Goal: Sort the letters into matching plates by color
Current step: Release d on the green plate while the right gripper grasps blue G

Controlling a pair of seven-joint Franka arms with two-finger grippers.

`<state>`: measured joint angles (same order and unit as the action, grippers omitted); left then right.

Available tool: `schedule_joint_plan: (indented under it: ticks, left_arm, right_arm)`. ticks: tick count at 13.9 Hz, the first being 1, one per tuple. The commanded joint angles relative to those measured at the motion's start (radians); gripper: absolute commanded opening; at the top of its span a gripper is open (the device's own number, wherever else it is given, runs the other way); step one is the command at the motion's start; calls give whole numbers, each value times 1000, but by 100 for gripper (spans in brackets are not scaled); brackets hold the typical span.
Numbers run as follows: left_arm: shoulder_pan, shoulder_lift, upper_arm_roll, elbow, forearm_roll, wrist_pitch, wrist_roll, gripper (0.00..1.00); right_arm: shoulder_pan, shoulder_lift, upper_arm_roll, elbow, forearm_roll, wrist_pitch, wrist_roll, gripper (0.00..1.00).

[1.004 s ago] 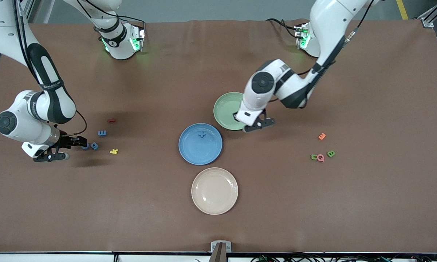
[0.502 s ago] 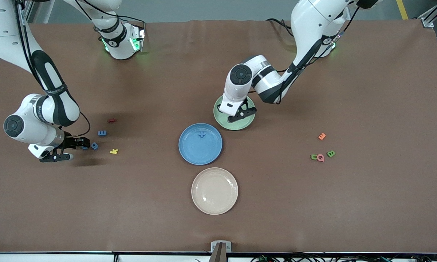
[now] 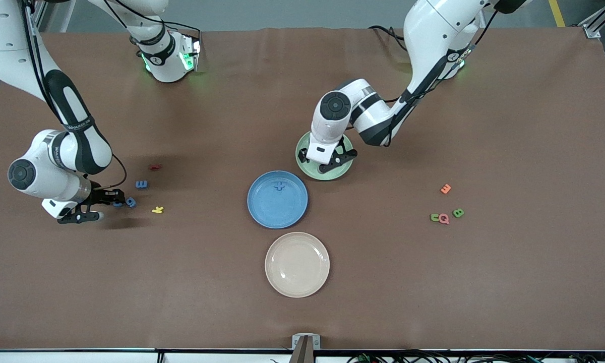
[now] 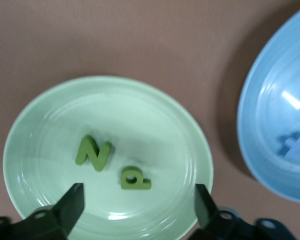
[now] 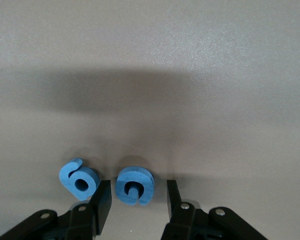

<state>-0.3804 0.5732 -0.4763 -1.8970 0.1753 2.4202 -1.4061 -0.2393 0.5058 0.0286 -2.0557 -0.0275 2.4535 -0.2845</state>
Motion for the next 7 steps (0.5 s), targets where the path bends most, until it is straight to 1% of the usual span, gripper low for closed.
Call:
schedule_joint_plan:
  ticks: [1, 3, 4, 5, 7]
  left_arm:
    - [72, -39, 13, 3, 32, -9, 36, 100]
    - [161, -47, 13, 6, 67, -12, 129, 100]
    - [202, -49, 13, 10, 73, -12, 166, 100]
    - [245, -49, 13, 12, 75, -12, 218, 100]
    - [342, -39, 13, 12, 125, -12, 303, 100]
  right_arm:
    - [-20, -1, 17, -18, -5, 31, -16, 53]
    - [-18, 2, 17, -18, -5, 35, -16, 51]
    - [-18, 2, 17, -18, -5, 35, -16, 48]
    - [-17, 2, 17, -18, -5, 35, -16, 44]
    - [-17, 2, 17, -17, -5, 35, -16, 34]
